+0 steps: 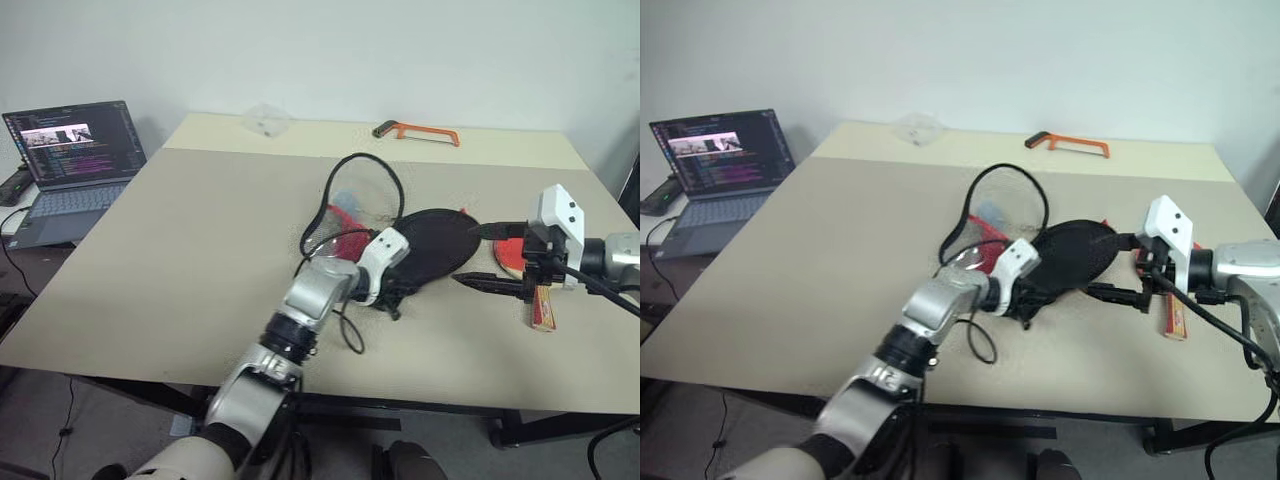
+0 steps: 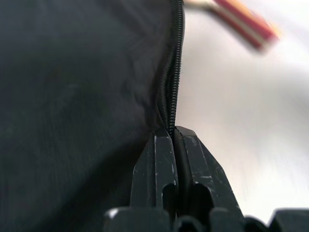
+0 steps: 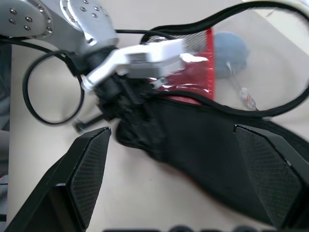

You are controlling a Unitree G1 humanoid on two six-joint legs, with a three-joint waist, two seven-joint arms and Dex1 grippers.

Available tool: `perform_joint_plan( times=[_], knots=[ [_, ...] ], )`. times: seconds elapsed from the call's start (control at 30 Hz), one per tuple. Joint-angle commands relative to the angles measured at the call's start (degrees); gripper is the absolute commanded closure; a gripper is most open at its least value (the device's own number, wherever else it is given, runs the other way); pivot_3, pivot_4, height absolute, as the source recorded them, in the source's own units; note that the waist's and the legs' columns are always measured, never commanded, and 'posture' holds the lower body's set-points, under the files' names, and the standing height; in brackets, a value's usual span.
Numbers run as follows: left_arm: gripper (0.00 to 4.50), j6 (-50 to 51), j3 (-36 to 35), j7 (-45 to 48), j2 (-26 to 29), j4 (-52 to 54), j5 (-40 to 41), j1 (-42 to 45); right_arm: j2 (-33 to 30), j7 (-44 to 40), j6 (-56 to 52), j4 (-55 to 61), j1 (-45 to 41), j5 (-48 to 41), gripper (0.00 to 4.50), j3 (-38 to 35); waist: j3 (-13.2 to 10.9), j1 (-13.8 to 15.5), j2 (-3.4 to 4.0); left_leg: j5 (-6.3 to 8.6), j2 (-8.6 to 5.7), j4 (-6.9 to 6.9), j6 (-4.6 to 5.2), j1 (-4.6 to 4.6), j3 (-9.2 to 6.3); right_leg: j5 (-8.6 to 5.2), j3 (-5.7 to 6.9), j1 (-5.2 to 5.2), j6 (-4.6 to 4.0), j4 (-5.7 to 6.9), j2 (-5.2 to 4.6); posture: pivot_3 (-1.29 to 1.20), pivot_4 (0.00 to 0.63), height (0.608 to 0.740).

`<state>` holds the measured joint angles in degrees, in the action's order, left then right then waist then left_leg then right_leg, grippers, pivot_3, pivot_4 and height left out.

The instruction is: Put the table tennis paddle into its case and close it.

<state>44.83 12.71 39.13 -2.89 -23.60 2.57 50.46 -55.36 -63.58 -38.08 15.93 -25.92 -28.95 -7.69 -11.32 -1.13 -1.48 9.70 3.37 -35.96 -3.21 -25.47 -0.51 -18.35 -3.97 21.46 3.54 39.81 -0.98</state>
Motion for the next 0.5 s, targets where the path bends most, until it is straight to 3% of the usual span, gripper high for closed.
perform_joint_plan(
  times=[0.03,0.27,0.5],
  knots=[
    [4.46,-3.9,-3.8,-10.2,-3.3,-5.4,-0.6,3.2,-1.4,-0.1,0.4,0.8,-1.3,-0.4,0.0,-0.8,0.0,-0.5,0.0,0.0,0.0,0.01,0.0,0.01,-0.02,0.0,0.01,-0.01,0.0,0.0,0.0,0.0,0.15,0.74],
    [4.46,-13.0,-8.0,-24.6,-9.2,-18.0,0.1,9.5,-1.6,-0.2,0.5,0.4,-1.8,-0.3,0.0,-0.4,0.0,-0.7,-0.02,0.0,-0.04,0.0,-0.01,0.01,-0.01,-0.03,0.0,-0.01,0.12,-0.01,-0.03,0.0,0.15,0.74],
    [4.46,-15.2,-6.9,-24.1,-10.9,-23.6,1.7,13.8,-1.6,-0.1,0.4,0.5,-2.1,-0.3,0.0,-0.1,0.0,-0.7,-0.02,0.0,-0.11,0.06,-0.02,-0.03,0.02,0.02,0.0,-0.03,0.13,-0.2,-0.08,0.0,0.15,0.74]
  ],
)
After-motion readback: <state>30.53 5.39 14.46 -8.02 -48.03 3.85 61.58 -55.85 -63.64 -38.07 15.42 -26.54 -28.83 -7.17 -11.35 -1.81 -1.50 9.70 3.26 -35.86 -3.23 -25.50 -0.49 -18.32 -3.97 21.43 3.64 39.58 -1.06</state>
